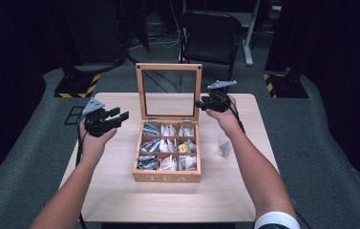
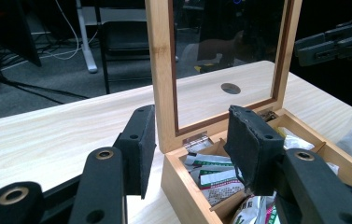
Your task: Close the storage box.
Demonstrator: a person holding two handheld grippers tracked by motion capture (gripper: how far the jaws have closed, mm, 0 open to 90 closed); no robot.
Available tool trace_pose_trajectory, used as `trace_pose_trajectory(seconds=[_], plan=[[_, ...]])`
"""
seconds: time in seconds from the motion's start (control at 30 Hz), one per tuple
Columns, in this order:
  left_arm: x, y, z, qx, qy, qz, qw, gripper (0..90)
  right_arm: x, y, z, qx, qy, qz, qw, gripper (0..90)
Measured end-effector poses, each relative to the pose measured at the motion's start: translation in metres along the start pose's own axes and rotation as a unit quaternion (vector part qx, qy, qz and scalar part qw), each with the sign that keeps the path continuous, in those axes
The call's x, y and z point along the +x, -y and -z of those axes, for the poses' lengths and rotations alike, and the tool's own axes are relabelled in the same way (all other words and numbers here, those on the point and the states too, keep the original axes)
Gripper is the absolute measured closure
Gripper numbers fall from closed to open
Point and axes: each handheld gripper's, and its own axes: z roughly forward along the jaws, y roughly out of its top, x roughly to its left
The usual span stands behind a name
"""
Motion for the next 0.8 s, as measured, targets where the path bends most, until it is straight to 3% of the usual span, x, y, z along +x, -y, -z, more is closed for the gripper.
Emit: trace_pose_trajectory(seconds=[0.27,0.63,0.8], plan=[[0.001,0.0,0.001,0.0,-0.001,0.0,1.0,52.2,-0.001,-0.001,-0.004,-0.007,-0.005,-0.007,0.9999,55.0],[0.001,0.0,0.001,0.003,0.0,-0.001,1.0,52.2,-0.002,-0.009,-0.009,0.002,0.004,0.008,1.0,55.6],[0.001,0.0,0.002,0.003,0.0,0.002,1.0,52.2,-0.004,-0.009,-0.008,0.001,-0.001,-0.003,1.0,60.1]])
